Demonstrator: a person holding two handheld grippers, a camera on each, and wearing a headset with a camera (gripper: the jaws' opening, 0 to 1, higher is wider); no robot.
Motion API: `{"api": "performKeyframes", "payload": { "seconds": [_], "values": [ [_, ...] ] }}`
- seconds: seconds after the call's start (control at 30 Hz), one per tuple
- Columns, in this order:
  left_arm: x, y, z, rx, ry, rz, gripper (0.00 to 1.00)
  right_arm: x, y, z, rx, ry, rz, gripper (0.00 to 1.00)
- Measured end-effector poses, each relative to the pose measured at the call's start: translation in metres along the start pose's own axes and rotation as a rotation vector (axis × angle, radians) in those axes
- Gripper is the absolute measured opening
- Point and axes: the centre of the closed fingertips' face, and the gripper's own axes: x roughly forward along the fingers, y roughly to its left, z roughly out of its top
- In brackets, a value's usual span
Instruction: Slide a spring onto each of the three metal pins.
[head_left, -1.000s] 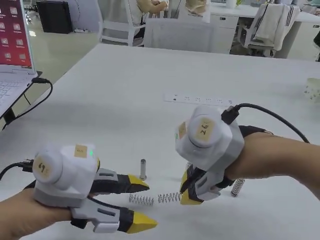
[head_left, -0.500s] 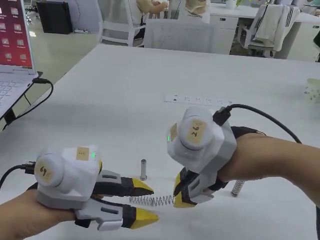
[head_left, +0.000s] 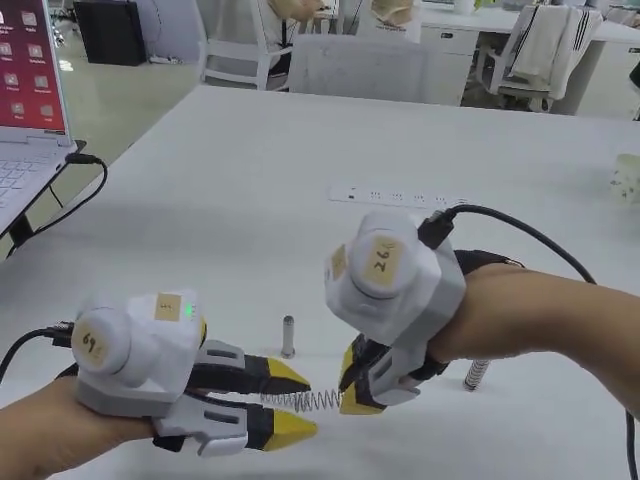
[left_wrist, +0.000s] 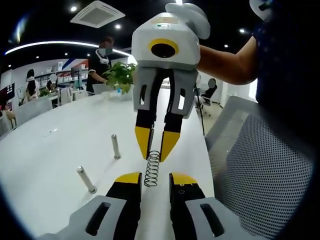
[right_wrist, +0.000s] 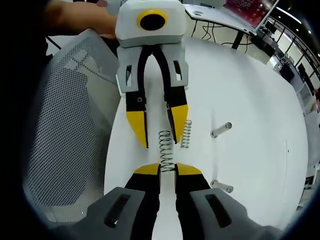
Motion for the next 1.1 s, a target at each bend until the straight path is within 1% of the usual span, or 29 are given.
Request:
{"api": "performKeyframes", "payload": {
  "seconds": [0.03,0.2,0.47,0.67,0.9,1.1],
  "values": [
    [0.0,0.0,0.0,0.003,0.0,0.0,0.11,0.0,0.0,0.0,-0.001,0.0,0.0,0.08],
    [0.0,0.001,-0.001,0.004,0.002,0.004,0.09,-0.001,0.0,0.001,-0.002,0.001,0.001,0.08],
    [0.0,0.003,-0.003,0.032,0.014,0.011,0.03,0.0,0.001,0.001,-0.004,0.002,0.007,0.08],
    [0.001,0.001,-0.003,0.059,0.019,0.006,0.03,-0.001,0.002,0.001,-0.009,0.006,0.008,0.08],
    [0.001,-0.001,-0.002,0.073,0.017,0.001,0.02,-0.005,0.003,0.003,-0.016,0.003,0.003,0.08],
    [0.0,-0.001,-0.001,0.08,0.016,0.001,0.02,-0.013,0.004,0.009,-0.017,-0.021,-0.001,0.08]
  ]
}}
